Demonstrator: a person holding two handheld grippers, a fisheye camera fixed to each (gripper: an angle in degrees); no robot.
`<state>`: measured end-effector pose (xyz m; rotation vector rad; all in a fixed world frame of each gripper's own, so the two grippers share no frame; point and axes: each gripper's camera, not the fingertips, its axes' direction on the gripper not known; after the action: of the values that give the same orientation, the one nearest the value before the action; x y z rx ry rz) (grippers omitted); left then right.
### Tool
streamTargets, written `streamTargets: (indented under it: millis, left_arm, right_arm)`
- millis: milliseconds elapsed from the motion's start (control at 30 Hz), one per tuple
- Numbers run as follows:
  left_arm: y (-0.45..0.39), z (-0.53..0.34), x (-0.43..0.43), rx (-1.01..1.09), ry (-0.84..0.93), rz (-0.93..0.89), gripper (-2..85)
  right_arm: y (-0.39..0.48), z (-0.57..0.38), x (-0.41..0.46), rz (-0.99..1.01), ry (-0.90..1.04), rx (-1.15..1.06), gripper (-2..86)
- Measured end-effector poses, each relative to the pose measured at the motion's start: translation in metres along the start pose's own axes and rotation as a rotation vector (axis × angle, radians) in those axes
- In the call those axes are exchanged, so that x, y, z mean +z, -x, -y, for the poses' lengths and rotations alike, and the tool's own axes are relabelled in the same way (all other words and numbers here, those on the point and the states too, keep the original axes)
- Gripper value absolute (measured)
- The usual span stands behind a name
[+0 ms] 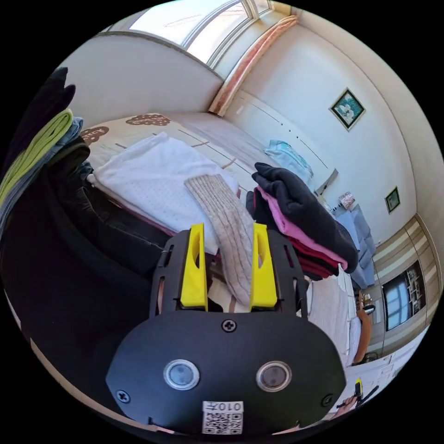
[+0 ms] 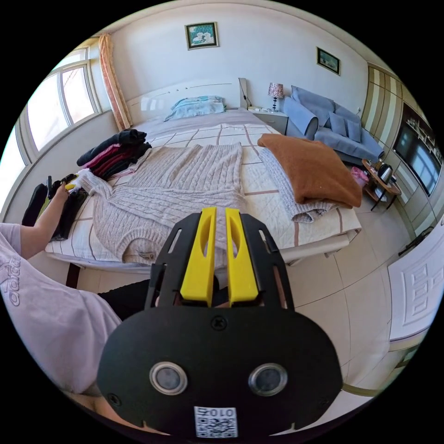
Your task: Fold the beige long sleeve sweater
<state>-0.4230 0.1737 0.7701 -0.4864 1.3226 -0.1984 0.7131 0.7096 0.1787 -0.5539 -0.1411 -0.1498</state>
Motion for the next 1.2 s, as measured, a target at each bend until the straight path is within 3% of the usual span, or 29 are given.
streamTargets:
  millis: [233, 367, 567, 633, 767, 967, 1033, 1200]
  left_arm:
    - [0.000, -0.012, 0.022, 0.007, 0.084, 0.073, 4.1]
    - [-0.001, -0.029, 0.010, 0.037, 0.045, 0.001, 1.8]
    - [-0.022, -0.077, -0.070, 0.094, -0.247, -0.034, 0.6]
    - [-0.055, -0.102, -0.117, 0.207, -0.415, -0.050, 0.5]
    - [-0.140, -0.134, -0.163, 0.482, -0.516, -0.057, 0.6]
    - [-0.304, -0.222, -0.157, 0.940, -0.271, -0.423, 1.2]
    - [-0.357, -0.288, -0.123, 1.082, -0.051, -0.651, 2.0]
    - [-0.394, -0.425, -0.042, 1.283, 0.482, -0.816, 4.5]
  right_arm:
    - [0.007, -0.016, -0.008, -0.019, -0.002, 0.016, 4.7]
    - [0.005, -0.024, -0.009, -0.001, -0.010, 0.027, 4.0]
    - [0.008, -0.024, -0.007, 0.011, 0.010, -0.008, 3.6]
    - [0.010, -0.022, -0.006, -0.006, 0.016, -0.019, 3.5]
    - [0.009, -0.017, -0.003, -0.003, 0.003, -0.042, 3.4]
    - [-0.010, -0.009, 0.002, 0.080, -0.032, -0.005, 3.7]
    - [-0.019, -0.007, 0.005, 0.100, -0.035, 0.015, 4.1]
    - [-0.057, -0.004, 0.023, 0.278, -0.001, 0.110, 7.7]
